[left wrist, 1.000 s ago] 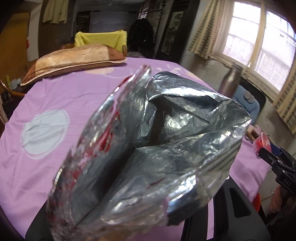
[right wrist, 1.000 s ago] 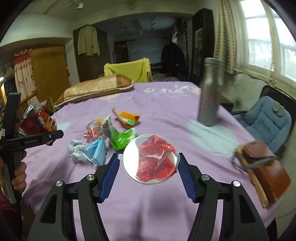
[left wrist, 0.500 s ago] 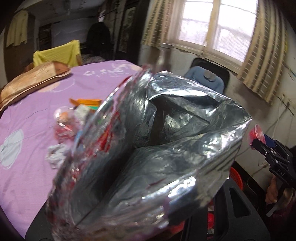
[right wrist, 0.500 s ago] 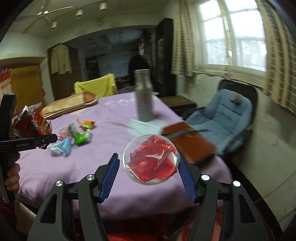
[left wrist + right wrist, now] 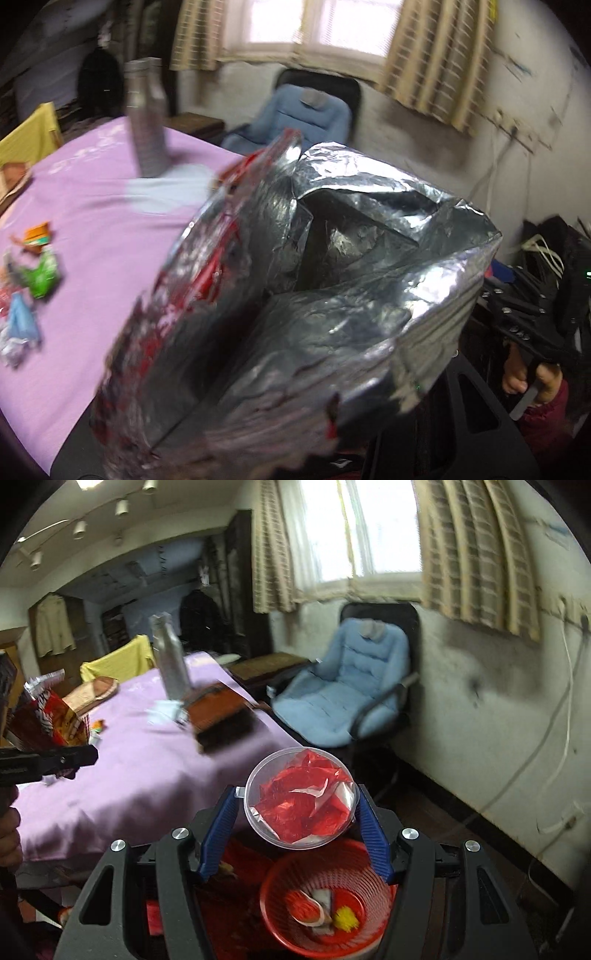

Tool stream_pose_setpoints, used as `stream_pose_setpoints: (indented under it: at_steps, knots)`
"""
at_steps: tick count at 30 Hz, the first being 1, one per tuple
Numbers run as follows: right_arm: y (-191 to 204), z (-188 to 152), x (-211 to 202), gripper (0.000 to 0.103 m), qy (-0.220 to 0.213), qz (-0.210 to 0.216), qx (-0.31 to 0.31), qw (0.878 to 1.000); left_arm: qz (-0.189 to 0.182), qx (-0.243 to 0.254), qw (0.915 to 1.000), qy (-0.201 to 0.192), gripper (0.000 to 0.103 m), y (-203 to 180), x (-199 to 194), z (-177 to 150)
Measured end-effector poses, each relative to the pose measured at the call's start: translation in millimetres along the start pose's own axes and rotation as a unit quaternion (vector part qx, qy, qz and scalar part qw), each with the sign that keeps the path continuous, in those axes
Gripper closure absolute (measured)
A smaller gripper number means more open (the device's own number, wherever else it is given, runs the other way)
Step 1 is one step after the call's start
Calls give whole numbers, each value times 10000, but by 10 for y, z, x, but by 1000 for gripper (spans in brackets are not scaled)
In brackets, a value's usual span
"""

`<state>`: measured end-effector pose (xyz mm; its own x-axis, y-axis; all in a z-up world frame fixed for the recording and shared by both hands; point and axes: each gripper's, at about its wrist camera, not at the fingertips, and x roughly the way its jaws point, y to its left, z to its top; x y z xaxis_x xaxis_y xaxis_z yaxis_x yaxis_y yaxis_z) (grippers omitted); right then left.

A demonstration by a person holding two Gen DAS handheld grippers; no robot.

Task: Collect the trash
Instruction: 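Carry the snack bag over the red wastebasket and open the left gripper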

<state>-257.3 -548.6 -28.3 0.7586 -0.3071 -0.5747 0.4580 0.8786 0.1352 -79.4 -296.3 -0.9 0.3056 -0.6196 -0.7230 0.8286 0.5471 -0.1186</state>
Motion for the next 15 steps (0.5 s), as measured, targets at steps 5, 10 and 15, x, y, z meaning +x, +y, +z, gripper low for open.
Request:
stream_pose_setpoints:
  at_steps: [5,10,15]
  knots:
    - [-408,-269,383,35,550,-46,420,9976,-221,299,9984,433,60,-404,464,47]
    - [-765,-425,522,23,642,165,1113,9916,-384,656,9937,827,60,-753,853,22]
    - [-1017,-475,409,23,367,60,1489,9882,-631,963,9860,1202,60,-1068,1208,-24]
